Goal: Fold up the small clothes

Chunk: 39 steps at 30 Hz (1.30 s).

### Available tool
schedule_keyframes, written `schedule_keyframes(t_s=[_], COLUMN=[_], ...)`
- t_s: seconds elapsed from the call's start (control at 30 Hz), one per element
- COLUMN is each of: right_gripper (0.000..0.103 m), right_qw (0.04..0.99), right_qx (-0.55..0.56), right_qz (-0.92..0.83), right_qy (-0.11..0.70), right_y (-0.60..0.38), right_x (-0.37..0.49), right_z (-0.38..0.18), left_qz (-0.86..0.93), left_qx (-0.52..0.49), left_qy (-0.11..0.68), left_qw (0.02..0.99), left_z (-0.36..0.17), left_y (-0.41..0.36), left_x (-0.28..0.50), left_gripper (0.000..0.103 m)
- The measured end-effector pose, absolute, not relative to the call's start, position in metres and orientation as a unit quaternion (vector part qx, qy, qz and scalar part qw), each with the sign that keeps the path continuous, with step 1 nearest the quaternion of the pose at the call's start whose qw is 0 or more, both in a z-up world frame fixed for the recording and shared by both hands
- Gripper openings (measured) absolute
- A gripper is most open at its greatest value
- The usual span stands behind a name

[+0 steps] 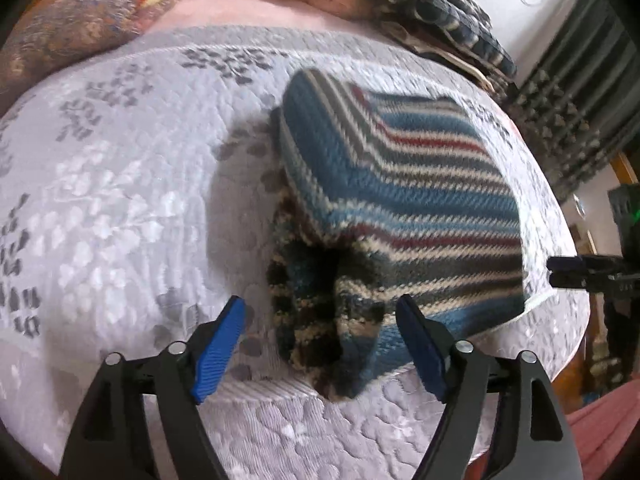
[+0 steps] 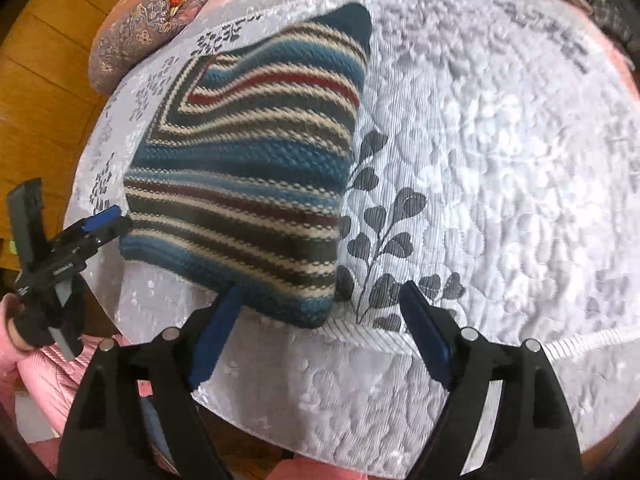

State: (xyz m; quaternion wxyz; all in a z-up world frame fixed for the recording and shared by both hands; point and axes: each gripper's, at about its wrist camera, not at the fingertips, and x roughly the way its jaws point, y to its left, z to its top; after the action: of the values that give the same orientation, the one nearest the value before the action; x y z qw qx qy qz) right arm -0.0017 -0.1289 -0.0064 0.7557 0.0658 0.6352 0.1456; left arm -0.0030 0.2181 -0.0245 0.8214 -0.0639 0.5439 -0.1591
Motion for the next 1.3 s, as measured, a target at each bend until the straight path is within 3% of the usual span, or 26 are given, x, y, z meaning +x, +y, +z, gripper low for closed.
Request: schedule_keyframes(t_s=[0.73, 0.8, 1.3], right_gripper=[0.093, 0.098, 0.100], right_qw=[0.827, 0.829, 0.828], right_qx=[0.027, 0.025, 0.024], right_qz=[0.060, 0.057, 0.027], right_qy=[0.559, 0.556, 0.559], right_y=[-0.071, -0.068, -0.056], right_x=[-0.076, -0.081, -0.099], right_z=[0.078, 0.081, 0.082], left_qz=[-0.072, -0.072, -0.037], left_qx=[-0.039, -0.041, -0.014], left_qy=[0.512, 0.515, 0.491], left_qw=[0.855, 0.853, 0.871], left_z=[0.061, 0.062, 0.079], left_y=[0.210, 0.210, 0.217], left_x=[-0.073, -0.078, -0.105], left_gripper=[0.094, 0.094, 0.095])
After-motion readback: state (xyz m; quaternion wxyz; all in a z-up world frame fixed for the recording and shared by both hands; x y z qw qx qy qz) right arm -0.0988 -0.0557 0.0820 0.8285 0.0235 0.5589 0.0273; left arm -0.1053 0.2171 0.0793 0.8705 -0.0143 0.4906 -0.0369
